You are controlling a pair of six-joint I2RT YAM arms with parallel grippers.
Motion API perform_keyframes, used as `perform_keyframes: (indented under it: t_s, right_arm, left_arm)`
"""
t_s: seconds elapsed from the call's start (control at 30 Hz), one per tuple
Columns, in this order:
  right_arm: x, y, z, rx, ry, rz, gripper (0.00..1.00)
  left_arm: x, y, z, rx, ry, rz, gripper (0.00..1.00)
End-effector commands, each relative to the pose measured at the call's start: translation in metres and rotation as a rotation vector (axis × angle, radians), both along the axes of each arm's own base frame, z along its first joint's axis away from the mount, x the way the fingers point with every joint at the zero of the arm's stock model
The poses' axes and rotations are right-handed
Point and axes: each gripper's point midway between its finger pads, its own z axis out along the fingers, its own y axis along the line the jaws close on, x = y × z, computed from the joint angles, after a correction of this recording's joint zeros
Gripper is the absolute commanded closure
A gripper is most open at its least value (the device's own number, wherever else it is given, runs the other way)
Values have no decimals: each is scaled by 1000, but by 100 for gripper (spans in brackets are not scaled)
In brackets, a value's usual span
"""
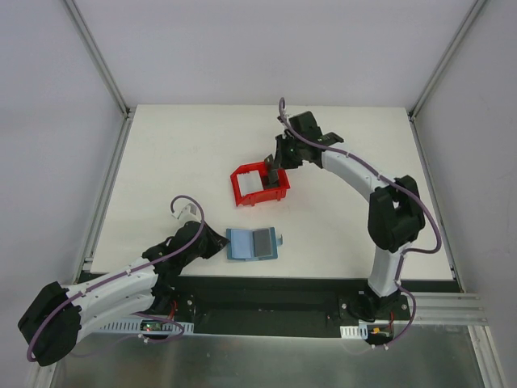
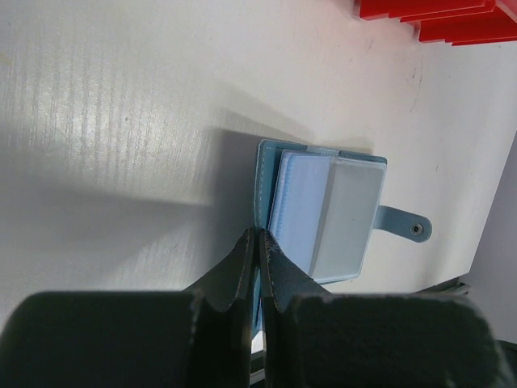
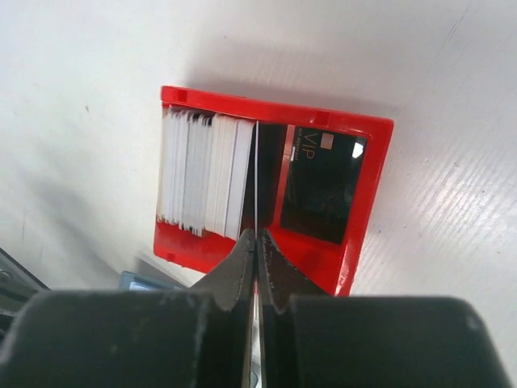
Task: Put the credit cards into the card holder
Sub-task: Pick up the credit card from the storage box, then insert the credit card into the card holder.
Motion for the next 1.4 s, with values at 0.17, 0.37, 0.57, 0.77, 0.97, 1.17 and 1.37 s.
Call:
perform_keyframes:
  t_s: [0.17, 0.37, 0.57, 0.77, 0.97, 1.17, 1.37]
  right_arm:
    - [-14, -9, 91, 109, -178, -12, 99]
    - [-48, -10, 104, 245, -172, -26, 99]
    - [-93, -11, 85, 329, -116, -41, 100]
    - [-147, 13, 49, 416, 29, -8, 100]
    - [-201, 47, 2, 454, 168, 26, 100]
    - [-209, 56, -32, 483, 244, -5, 100]
    - [-209, 50, -50, 445, 248, -23, 100]
  left_arm:
    - [-4, -1, -3, -2, 4, -13, 100]
    - [-5, 1, -6, -7, 12, -2, 100]
    - [-6, 2, -7, -13, 14, 5, 100]
    - [-7, 2, -8, -20, 22, 11, 100]
    - [-8, 3, -10, -19, 25, 10, 100]
    - [-10, 4, -14, -14, 37, 11, 100]
    - [-11, 6, -18, -5, 44, 16, 100]
